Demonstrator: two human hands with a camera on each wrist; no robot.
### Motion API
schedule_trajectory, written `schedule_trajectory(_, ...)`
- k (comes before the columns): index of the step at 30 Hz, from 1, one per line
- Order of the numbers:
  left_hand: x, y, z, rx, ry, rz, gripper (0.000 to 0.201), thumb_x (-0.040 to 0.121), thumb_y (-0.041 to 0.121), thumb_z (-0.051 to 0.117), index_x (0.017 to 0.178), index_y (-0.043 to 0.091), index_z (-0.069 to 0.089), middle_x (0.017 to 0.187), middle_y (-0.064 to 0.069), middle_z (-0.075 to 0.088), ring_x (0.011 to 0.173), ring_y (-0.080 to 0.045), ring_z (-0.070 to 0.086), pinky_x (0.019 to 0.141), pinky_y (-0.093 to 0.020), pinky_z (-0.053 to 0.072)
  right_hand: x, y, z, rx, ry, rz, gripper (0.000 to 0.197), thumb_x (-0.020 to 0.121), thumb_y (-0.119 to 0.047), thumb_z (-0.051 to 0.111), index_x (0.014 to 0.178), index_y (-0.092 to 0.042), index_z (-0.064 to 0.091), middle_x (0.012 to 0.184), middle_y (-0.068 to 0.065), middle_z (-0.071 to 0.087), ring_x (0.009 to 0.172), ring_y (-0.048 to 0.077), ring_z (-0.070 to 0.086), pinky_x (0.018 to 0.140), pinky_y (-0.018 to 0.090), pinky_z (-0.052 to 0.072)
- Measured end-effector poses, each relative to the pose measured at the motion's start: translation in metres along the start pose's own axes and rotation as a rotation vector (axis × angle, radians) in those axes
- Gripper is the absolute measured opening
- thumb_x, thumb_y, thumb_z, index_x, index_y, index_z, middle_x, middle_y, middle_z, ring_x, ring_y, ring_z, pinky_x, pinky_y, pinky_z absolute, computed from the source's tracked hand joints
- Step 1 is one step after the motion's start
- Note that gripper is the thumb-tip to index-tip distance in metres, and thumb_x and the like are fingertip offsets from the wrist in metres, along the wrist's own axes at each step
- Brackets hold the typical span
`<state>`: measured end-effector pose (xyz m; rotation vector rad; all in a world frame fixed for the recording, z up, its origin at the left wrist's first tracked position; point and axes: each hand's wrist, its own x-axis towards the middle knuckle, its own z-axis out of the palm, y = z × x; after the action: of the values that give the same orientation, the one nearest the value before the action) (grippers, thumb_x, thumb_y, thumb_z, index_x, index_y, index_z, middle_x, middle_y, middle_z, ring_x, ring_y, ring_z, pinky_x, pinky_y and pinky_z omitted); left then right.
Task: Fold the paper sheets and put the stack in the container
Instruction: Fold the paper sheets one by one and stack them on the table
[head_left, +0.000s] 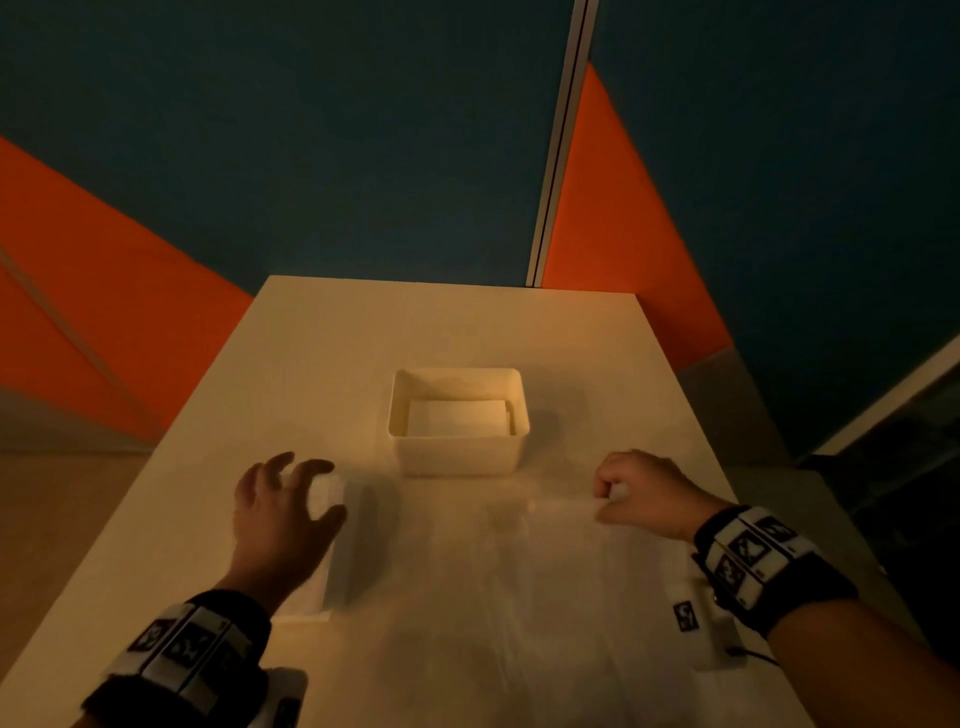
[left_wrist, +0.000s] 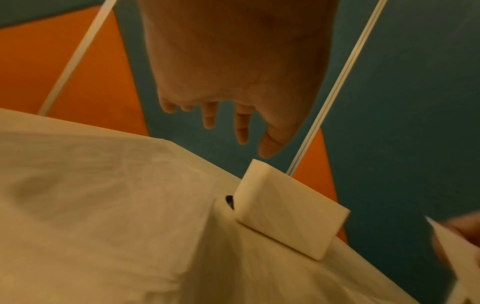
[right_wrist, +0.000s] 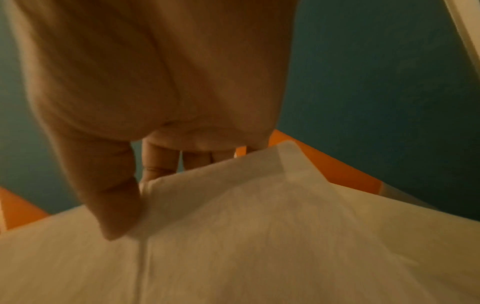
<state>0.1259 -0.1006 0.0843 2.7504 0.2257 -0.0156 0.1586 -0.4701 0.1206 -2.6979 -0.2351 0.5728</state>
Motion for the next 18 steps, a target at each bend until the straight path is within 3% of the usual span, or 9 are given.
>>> schedule_trajectory(3,-0.001,0.026,-0.001,-0.181,-0.189,0.128,0.063,0.063,0.071,0.044,0.115,0.037,0.056,0.132,0.002,0.049,0.127,-0.026,0.038,0.108,-0.040,0.027,-0.006,-0.026,-0.018,0.367,-0.001,-0.061,0.017,0.088,-0.015,0.063,0.075,-0.023,0.054,0.076,-0.004,0.061,0.074,0.014,0.059,0.072,0.033,0.048)
schedule_trajectory(5,-0.006,0.047,-0.001,-0.457,-0.419,0.072,0.046,0.067,0.064,0.060,0.108,0.044,0.053,0.126,0.008,0.049,0.120,-0.017,0.043,0.102,-0.033,0.034,-0.010,-0.042,-0.025,0.501,0.055,-0.102,0.010,0.092,-0.013,0.058,0.084,-0.018,0.053,0.080,0.003,0.065,0.073,0.016,0.062,0.067,0.030,0.048)
schedule_trajectory(6,-0.009,0.058,0.000,-0.594,-0.551,0.030,0.047,0.068,0.059,0.066,0.111,0.044,0.052,0.125,0.010,0.050,0.116,-0.012,0.046,0.098,-0.029,0.037,-0.011,-0.049,-0.026,0.568,0.090,-0.124,0.008,0.093,-0.012,0.056,0.087,-0.016,0.053,0.082,0.008,0.066,0.073,0.018,0.063,0.065,0.031,0.048)
schedule_trajectory(9,-0.013,0.077,0.008,-0.842,-0.829,-0.022,0.086,0.048,0.066,0.074,0.125,0.037,0.049,0.127,0.012,0.056,0.118,-0.008,0.050,0.096,-0.028,0.040,-0.015,-0.065,-0.023,0.776,0.194,-0.161,0.008,0.094,-0.007,0.053,0.089,-0.012,0.053,0.080,0.010,0.066,0.070,0.021,0.062,0.062,0.029,0.047)
schedule_trajectory(12,-0.014,0.086,0.010,-1.170,-0.848,-0.106,0.080,0.053,0.052,0.083,0.124,0.031,0.054,0.123,0.002,0.064,0.113,-0.022,0.060,0.098,-0.039,0.048,-0.017,-0.073,-0.013,1.033,0.240,-0.181,0.011,0.094,-0.002,0.051,0.091,-0.012,0.055,0.080,0.006,0.070,0.069,0.014,0.065,0.059,0.023,0.051)
schedule_trajectory(15,-0.012,0.092,0.005,-1.421,-0.712,-0.130,0.047,0.075,0.021,0.075,0.119,0.031,0.061,0.116,-0.003,0.068,0.101,-0.023,0.065,0.087,-0.043,0.055,-0.017,-0.071,-0.003,1.184,0.210,-0.152,0.016,0.094,-0.002,0.050,0.102,-0.013,0.060,0.090,0.007,0.072,0.076,0.016,0.067,0.063,0.024,0.053)
schedule_trajectory(18,-0.008,0.090,-0.006,-1.508,-0.679,-0.045,0.046,0.067,0.021,0.082,0.109,0.036,0.069,0.111,-0.005,0.070,0.095,-0.023,0.067,0.076,-0.037,0.057,-0.018,-0.067,0.002,1.309,0.187,-0.108,0.023,0.092,0.000,0.050,0.105,-0.013,0.065,0.093,0.006,0.073,0.082,0.018,0.068,0.069,0.027,0.056)
